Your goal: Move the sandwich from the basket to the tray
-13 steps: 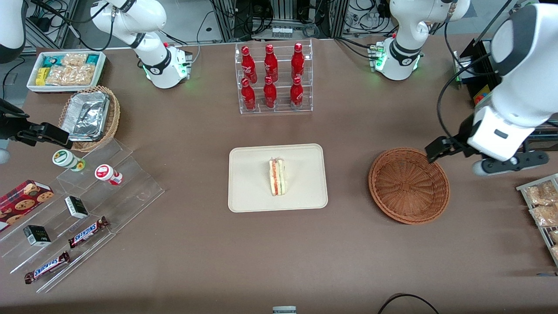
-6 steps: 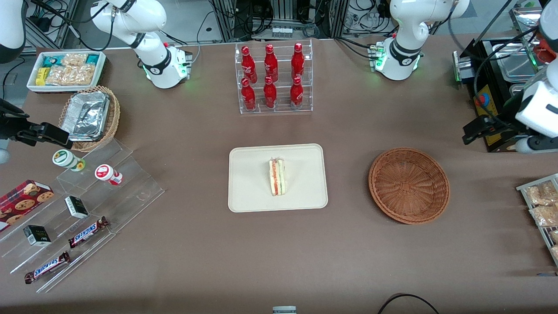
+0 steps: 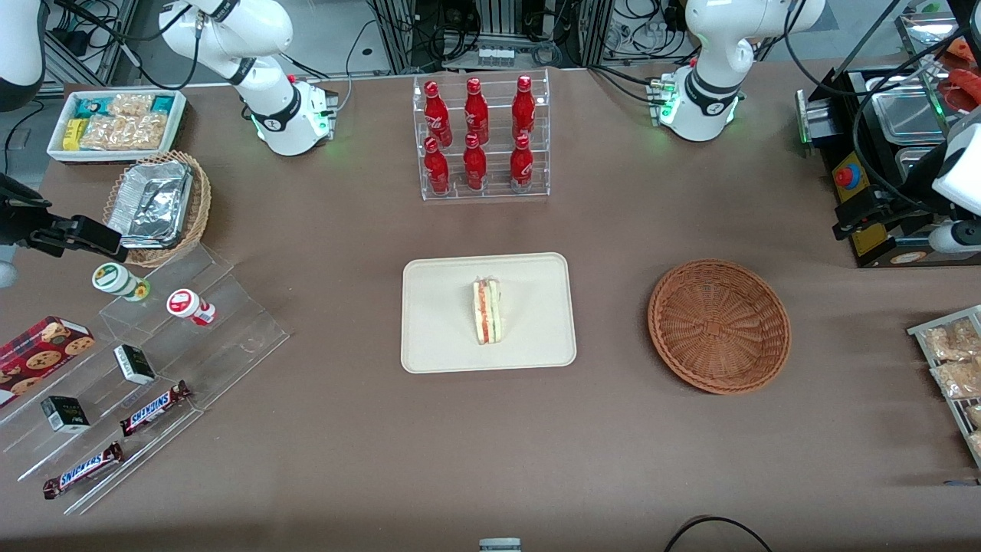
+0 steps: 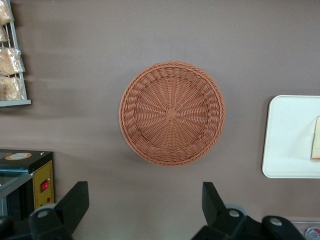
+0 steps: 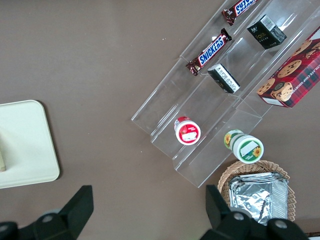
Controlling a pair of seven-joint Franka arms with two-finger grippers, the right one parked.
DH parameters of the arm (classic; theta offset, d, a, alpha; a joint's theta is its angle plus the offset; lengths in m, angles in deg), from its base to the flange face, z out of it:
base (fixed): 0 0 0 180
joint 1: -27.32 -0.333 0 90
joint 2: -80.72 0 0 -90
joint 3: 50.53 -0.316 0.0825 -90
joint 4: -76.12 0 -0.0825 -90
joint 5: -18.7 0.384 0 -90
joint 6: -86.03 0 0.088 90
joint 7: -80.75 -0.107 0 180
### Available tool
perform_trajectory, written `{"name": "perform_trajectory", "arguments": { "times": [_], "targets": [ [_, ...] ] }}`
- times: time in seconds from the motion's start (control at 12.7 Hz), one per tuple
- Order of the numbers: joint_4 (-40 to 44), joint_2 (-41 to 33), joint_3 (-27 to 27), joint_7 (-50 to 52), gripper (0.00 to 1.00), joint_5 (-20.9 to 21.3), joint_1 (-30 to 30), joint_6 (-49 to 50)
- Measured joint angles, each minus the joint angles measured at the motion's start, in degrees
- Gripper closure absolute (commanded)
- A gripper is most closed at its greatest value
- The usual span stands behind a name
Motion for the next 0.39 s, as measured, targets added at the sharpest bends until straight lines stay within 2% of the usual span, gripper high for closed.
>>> {"name": "perform_trajectory", "arguments": {
  "times": [0.39],
  "targets": [
    [1.05,-0.44,0.43,-0.29,0.0,0.0,1.16,1.91]
  ]
}}
